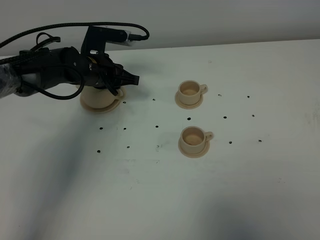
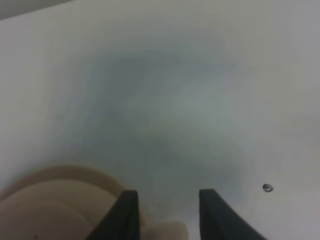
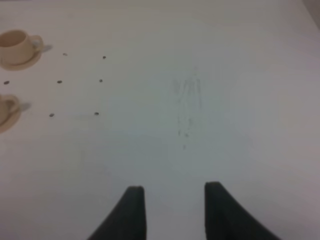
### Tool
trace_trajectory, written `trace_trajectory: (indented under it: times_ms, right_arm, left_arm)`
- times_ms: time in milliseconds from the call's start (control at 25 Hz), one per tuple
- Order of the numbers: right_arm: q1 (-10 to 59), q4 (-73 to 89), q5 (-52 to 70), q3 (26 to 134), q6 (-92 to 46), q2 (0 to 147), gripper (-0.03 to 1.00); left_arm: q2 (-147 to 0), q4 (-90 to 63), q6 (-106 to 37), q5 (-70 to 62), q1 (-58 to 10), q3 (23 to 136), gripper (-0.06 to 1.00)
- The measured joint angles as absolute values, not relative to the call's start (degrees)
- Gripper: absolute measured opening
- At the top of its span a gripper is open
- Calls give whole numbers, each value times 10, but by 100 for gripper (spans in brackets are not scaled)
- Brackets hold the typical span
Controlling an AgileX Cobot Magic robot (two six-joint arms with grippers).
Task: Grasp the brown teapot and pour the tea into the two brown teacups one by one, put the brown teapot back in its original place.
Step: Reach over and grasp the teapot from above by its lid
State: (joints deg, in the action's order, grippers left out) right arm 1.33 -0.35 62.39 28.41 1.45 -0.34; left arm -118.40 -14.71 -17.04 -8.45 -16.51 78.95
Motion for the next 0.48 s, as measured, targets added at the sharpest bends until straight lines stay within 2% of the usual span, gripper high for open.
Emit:
trace_trajectory:
  times_ms: [480]
  right_arm:
    - [13, -3, 624, 284, 15, -3, 31]
  left_arm:
    - [-1182, -147, -170, -102, -165, 788, 28]
